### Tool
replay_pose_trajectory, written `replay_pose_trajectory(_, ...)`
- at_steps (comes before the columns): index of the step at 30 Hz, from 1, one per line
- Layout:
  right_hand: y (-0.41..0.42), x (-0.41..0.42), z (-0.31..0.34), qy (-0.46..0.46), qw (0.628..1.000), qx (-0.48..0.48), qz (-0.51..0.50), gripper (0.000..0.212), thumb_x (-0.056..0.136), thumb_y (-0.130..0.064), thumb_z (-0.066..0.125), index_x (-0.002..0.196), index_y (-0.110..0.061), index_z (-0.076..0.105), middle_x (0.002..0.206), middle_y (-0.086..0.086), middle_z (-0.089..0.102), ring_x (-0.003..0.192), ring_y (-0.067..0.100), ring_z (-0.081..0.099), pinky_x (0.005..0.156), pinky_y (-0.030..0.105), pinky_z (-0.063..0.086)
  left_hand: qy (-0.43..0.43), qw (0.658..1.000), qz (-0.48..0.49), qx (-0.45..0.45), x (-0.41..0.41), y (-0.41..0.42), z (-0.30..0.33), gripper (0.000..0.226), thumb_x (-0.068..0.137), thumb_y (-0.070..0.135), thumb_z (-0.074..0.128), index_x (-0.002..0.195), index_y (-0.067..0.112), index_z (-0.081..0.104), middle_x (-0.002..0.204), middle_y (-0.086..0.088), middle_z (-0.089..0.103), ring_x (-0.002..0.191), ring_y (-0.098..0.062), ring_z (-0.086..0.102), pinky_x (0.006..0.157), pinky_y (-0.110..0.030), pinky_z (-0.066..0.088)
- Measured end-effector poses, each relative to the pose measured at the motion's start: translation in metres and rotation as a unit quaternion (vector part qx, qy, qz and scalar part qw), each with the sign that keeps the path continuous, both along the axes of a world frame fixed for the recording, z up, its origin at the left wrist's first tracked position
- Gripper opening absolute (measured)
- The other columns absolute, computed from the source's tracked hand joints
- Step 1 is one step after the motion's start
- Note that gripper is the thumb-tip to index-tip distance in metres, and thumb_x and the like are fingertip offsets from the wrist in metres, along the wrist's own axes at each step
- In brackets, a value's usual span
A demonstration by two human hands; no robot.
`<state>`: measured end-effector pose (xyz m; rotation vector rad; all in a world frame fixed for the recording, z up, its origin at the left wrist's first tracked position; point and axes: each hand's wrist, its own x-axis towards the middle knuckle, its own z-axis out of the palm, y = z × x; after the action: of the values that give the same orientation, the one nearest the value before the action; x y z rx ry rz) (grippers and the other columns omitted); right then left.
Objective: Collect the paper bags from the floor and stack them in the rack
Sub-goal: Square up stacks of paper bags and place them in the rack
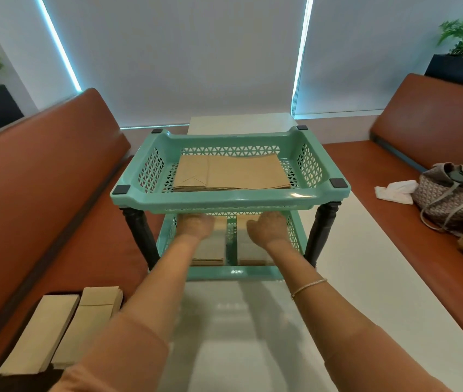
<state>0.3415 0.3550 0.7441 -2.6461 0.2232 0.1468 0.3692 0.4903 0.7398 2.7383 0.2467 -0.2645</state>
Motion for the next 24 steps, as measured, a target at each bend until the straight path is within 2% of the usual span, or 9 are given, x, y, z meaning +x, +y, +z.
replay_pose_trajectory(2,0.023,-0.001,0.005,-0.003,0.999,0.023,0.031,0.03,0.101,-0.019,0.028,0.115,-0.001,0.048,0.128,0.017,0.049,0.119,0.024,0.047,0.105,0.031,0.033,0.023,0.999,0.021,0.014,0.005,0.019,-0.005,0.039,0.102,0.021,0.034,0.134,0.0,0.042,0.141,-0.018,0.042,0.13,-0.029,0.041,0.105,-0.033,0.032)
replay_pose_trajectory(5,0.055,-0.002,-0.003,0.047,0.993,0.008,0.106,0.042,0.098,-0.012,0.036,0.136,0.007,0.033,0.141,0.019,0.04,0.128,0.028,0.042,0.105,0.029,0.035,0.073,0.997,0.029,0.019,-0.003,0.03,-0.014,0.032,0.097,0.012,0.043,0.124,-0.003,0.049,0.127,-0.018,0.054,0.118,-0.03,0.052,0.093,-0.033,0.043)
replay_pose_trajectory(10,0.077,-0.003,-0.017,0.102,0.986,-0.016,0.131,0.035,0.1,-0.015,0.034,0.121,0.006,0.053,0.128,0.018,0.055,0.119,0.027,0.053,0.099,0.03,0.042,0.116,0.993,-0.015,0.008,-0.014,0.028,-0.026,0.033,0.097,0.009,0.041,0.125,-0.002,0.054,0.131,-0.018,0.054,0.121,-0.029,0.051,0.097,-0.031,0.041)
replay_pose_trajectory(14,0.081,0.002,-0.024,0.124,0.978,-0.065,0.157,0.034,0.099,-0.02,0.04,0.119,0.002,0.056,0.126,0.015,0.058,0.118,0.025,0.055,0.099,0.029,0.043,0.13,0.991,-0.037,0.012,-0.012,0.025,-0.029,0.029,0.093,0.008,0.045,0.115,0.0,0.062,0.121,-0.015,0.061,0.105,-0.024,0.056,0.093,-0.03,0.043)
replay_pose_trajectory(16,0.083,0.005,-0.028,0.121,0.976,-0.081,0.163,0.033,0.097,-0.022,0.044,0.118,0.0,0.058,0.124,0.013,0.06,0.116,0.024,0.056,0.097,0.028,0.044,0.132,0.99,-0.047,0.025,-0.009,0.026,-0.032,0.02,0.091,0.007,0.047,0.093,0.002,0.066,0.101,-0.012,0.063,0.092,-0.021,0.052,0.083,-0.03,0.044)
replay_pose_trajectory(18,0.085,0.008,-0.032,0.124,0.974,-0.097,0.162,0.033,0.096,-0.023,0.046,0.116,-0.001,0.059,0.121,0.012,0.061,0.113,0.023,0.058,0.095,0.028,0.045,0.131,0.991,-0.036,0.017,-0.007,0.026,-0.033,0.022,0.09,0.006,0.046,0.071,0.007,0.058,0.088,-0.01,0.056,0.087,-0.02,0.05,0.074,-0.027,0.04)
replay_pose_trajectory(19,0.086,0.009,-0.033,0.127,0.973,-0.105,0.164,0.032,0.096,-0.024,0.047,0.116,-0.001,0.059,0.12,0.012,0.062,0.112,0.024,0.059,0.094,0.028,0.046,0.129,0.991,-0.03,-0.001,-0.007,0.025,-0.032,0.02,0.09,0.006,0.046,0.075,0.005,0.06,0.092,-0.011,0.056,0.087,-0.021,0.049,0.074,-0.027,0.039)
replay_pose_trajectory(22,0.086,0.012,-0.036,0.137,0.968,-0.13,0.168,0.03,0.095,-0.02,0.044,0.114,-0.003,0.06,0.115,0.011,0.063,0.108,0.023,0.061,0.092,0.029,0.049,0.127,0.989,0.003,-0.072,-0.003,0.023,-0.034,0.028,0.092,0.008,0.043,0.111,-0.001,0.062,0.117,-0.016,0.06,0.097,-0.026,0.053,0.089,-0.031,0.042)
replay_pose_trajectory(24,0.086,0.014,-0.037,0.142,0.967,-0.133,0.163,0.029,0.095,-0.018,0.042,0.113,-0.003,0.06,0.108,0.01,0.064,0.108,0.023,0.061,0.092,0.029,0.049,0.126,0.983,0.038,-0.126,-0.002,0.024,-0.036,0.031,0.093,0.011,0.043,0.119,0.0,0.057,0.126,-0.017,0.056,0.11,-0.028,0.053,0.098,-0.035,0.04)
